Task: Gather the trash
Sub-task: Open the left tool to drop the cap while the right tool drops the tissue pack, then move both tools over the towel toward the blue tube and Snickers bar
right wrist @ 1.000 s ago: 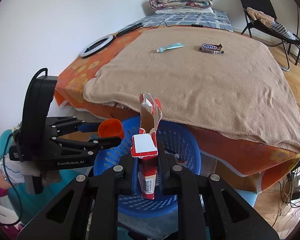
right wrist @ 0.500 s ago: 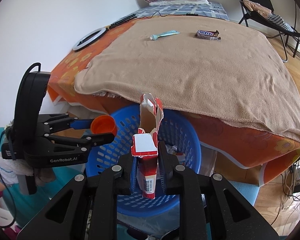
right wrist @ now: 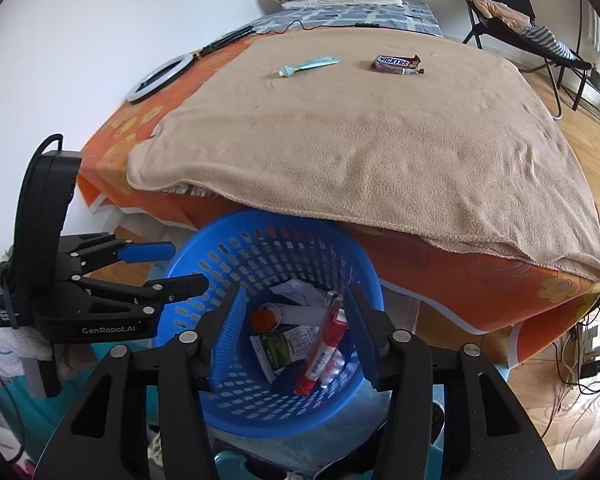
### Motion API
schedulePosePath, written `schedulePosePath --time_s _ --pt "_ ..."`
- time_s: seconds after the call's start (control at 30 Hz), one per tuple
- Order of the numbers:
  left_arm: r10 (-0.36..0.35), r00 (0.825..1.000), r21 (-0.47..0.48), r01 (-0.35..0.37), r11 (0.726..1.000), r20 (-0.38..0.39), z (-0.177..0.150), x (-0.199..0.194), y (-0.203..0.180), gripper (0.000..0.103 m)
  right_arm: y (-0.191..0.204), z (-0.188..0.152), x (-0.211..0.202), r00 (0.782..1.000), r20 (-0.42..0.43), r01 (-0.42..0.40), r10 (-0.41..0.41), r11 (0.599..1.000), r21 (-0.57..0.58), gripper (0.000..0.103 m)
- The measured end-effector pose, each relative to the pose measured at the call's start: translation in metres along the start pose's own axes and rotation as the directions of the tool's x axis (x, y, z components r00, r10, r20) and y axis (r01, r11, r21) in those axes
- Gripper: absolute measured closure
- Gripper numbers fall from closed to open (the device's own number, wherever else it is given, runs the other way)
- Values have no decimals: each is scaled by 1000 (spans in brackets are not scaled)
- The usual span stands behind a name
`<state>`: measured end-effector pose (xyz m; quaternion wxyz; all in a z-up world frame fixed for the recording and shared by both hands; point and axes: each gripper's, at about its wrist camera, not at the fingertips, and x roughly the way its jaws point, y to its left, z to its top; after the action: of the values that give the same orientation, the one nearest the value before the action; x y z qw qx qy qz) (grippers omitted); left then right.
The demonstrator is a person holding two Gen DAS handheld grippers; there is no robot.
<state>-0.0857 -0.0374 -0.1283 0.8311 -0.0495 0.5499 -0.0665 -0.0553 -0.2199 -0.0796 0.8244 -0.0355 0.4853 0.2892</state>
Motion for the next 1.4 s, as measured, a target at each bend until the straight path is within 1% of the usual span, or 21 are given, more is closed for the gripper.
schedulePosePath --time_s 0.07,0.17,0.23,0.43,0.5,0.57,0.83,0.97,1.13,1.3,1.4 --pt "1 1000 -3 -1 1000 2 1 -1 0 33 -1 1 0 1000 4 10 -10 1000 6 41" --pt "-1 1000 -12 1 1000 0 2 0 1 33 -3 3 -1 1000 8 25 -25 1000 11 39" --pt "1 1000 -14 -1 1000 -1 2 0 2 33 -4 5 0 999 1 37 -37 999 16 36" --pt "1 1000 -21 -1 1000 3 4 -1 2 32 -5 10 0 997 4 74 -74 997 15 35" --pt "0 1000 -27 0 1000 4 5 -2 3 32 -5 13 0 995 -2 97 -97 995 11 32" --pt "0 1000 -29 1 1000 7 6 -3 3 32 -5 16 0 993 -4 116 -116 993 8 31" --pt "-10 1000 -43 11 999 21 15 -10 4 32 -8 27 -4 990 3 139 -139 990 -8 30" --pt "-21 999 -34 22 999 33 27 -15 3 32 -11 35 -6 989 6 146 -146 989 -11 29" --pt "-34 998 -24 35 999 55 51 -23 4 32 -18 48 -10 991 25 130 -130 992 2 29" --pt "-26 996 -5 27 1000 91 80 -31 7 32 -29 69 -15 991 64 114 -114 993 17 29" --pt "-31 994 2 31 1000 102 97 -33 11 32 -35 82 -18 988 97 118 -118 993 9 29"
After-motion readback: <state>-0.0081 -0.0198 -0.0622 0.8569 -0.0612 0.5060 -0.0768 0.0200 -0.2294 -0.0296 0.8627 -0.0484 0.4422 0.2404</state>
